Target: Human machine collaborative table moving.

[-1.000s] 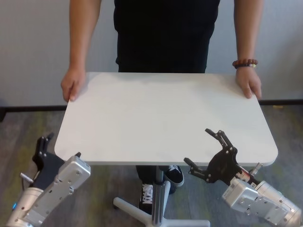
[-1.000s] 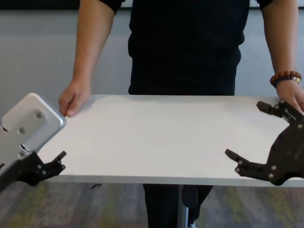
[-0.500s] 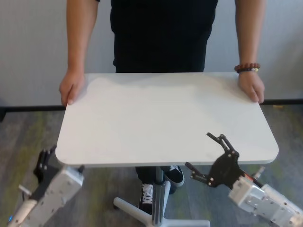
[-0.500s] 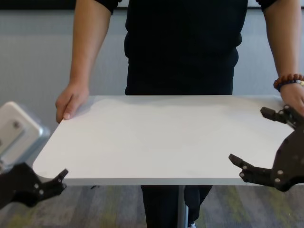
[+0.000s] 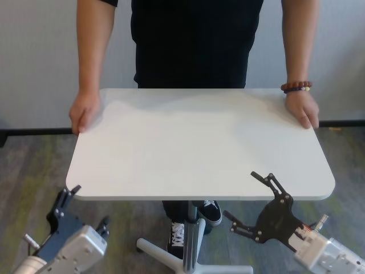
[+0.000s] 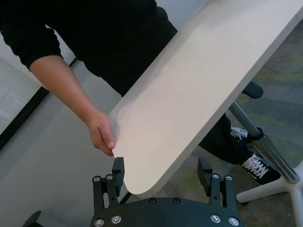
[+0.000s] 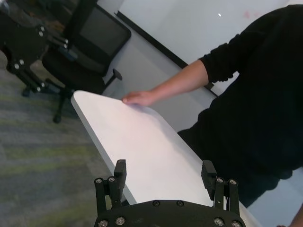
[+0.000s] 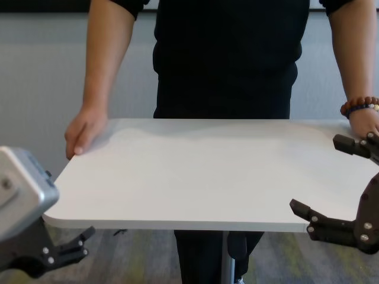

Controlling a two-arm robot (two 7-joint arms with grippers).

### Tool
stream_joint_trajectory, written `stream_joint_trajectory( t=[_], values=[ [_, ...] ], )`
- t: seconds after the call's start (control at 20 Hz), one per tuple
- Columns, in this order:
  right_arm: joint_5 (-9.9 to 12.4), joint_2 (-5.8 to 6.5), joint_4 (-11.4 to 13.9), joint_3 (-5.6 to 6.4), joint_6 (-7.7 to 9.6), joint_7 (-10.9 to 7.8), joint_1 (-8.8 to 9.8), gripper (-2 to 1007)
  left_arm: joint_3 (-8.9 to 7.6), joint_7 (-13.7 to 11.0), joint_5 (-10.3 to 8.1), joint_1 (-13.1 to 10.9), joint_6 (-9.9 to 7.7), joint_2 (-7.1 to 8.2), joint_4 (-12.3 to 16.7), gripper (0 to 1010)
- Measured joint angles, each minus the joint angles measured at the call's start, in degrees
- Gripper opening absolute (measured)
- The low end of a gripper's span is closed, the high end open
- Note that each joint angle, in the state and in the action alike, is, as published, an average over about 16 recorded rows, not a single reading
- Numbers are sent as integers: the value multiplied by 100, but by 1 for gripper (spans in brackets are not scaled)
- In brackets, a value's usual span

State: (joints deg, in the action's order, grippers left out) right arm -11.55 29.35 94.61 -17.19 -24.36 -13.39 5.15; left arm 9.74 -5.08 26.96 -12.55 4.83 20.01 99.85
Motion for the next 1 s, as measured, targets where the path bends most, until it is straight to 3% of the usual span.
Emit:
stream_joint_trajectory(
  t=[0.25,0.5,0.75,1.0],
  values=[
    [345,36,159,72,-81,-228,196,1005,-27,-117,-167,-183,6,75,193,1000],
    [611,4,154,102,-148,-414,285,1005,-78,-225,-430,-252,-39,34,214,1000],
    [561,-67,88,122,-144,-416,348,1005,-97,-315,-666,-201,-37,-39,97,1000],
    [400,-124,62,145,-119,-367,404,1005,-86,-353,-767,-145,-30,-70,9,1000]
  ],
)
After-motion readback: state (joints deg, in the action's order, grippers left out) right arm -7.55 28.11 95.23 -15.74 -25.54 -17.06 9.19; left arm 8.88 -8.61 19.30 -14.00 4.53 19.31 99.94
